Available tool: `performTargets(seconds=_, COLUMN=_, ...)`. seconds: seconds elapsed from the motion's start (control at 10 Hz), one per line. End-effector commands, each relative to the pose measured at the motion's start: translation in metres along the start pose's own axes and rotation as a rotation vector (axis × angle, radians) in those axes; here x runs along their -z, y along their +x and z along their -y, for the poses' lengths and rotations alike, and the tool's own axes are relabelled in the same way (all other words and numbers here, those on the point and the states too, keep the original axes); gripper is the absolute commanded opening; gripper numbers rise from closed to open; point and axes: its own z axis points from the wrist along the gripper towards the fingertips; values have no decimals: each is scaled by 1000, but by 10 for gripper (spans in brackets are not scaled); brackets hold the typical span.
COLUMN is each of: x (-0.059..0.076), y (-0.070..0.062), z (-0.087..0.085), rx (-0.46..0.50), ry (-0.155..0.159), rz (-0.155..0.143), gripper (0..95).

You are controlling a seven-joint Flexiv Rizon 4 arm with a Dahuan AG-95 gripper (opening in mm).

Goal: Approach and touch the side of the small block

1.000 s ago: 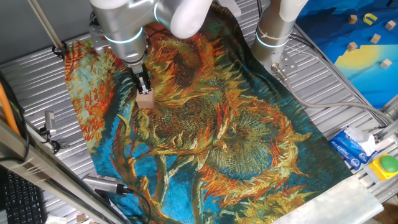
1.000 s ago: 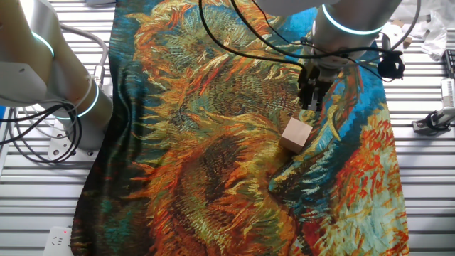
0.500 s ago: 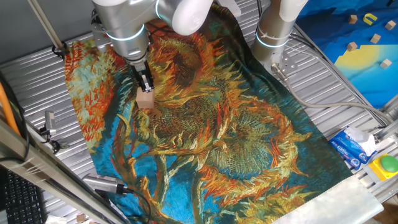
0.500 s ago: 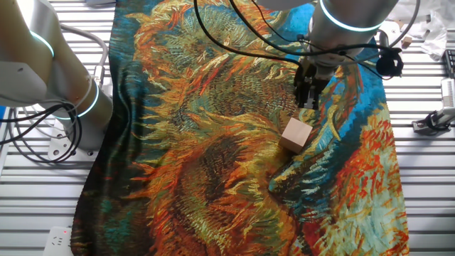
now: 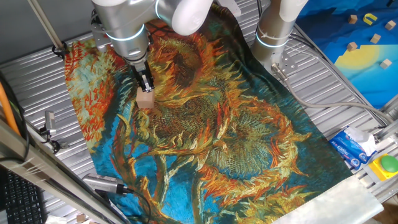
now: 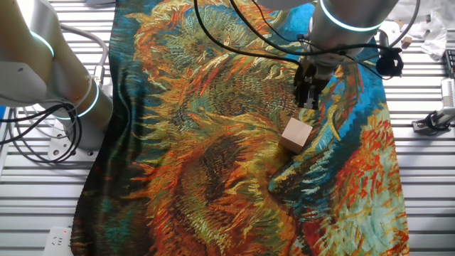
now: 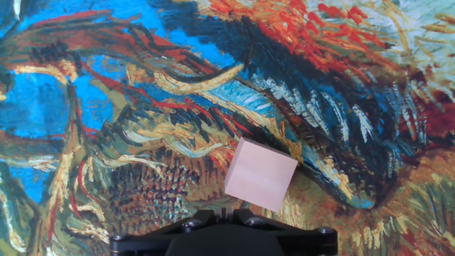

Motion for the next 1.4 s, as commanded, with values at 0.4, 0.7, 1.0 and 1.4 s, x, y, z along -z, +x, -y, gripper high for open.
performTargets(seconds=0.4, x=0, y=0, z=0, rx=-1, ry=0, rz=-1, gripper=0)
performTargets(seconds=0.7, x=0, y=0, z=0, rx=0, ry=0, rz=-2, gripper=0)
performTargets(seconds=1.0, x=0, y=0, z=0, rx=5, ry=2, rz=-3, gripper=0)
performTargets(seconds=1.4, x=0, y=0, z=0, rx=-25, ry=-104, rz=-28, gripper=0)
